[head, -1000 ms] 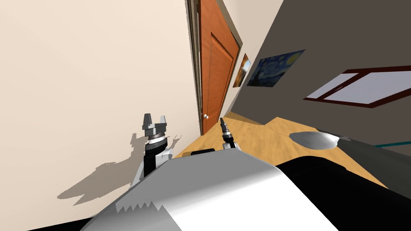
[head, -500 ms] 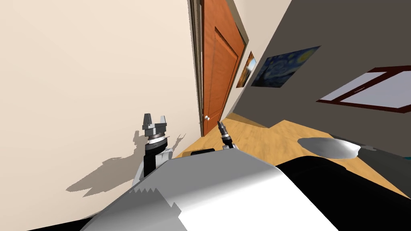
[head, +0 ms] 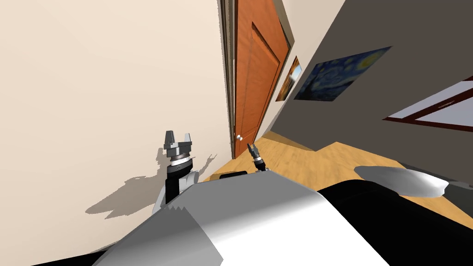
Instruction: Pull the door open
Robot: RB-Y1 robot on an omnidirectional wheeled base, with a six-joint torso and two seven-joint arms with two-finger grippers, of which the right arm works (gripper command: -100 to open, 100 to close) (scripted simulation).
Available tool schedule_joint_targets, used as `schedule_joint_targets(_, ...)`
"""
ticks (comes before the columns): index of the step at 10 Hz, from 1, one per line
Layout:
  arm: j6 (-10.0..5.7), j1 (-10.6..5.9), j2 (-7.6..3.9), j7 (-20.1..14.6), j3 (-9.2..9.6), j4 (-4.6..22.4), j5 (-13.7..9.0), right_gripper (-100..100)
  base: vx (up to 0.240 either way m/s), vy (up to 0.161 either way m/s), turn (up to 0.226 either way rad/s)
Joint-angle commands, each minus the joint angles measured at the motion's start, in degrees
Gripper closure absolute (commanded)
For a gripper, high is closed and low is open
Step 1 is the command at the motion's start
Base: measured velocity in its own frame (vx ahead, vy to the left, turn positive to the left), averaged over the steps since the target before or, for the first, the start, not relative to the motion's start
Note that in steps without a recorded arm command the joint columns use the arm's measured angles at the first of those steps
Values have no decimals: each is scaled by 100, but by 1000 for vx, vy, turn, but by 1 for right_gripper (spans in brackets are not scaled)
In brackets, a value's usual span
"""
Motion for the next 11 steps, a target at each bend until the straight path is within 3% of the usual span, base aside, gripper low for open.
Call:
schedule_joint_targets(1,-84,-21,-12,249,1,226,135,-100,89,-35,72)
schedule_joint_targets(11,-657,-77,68,1663,49,1582,921,-100,93,-47,67)
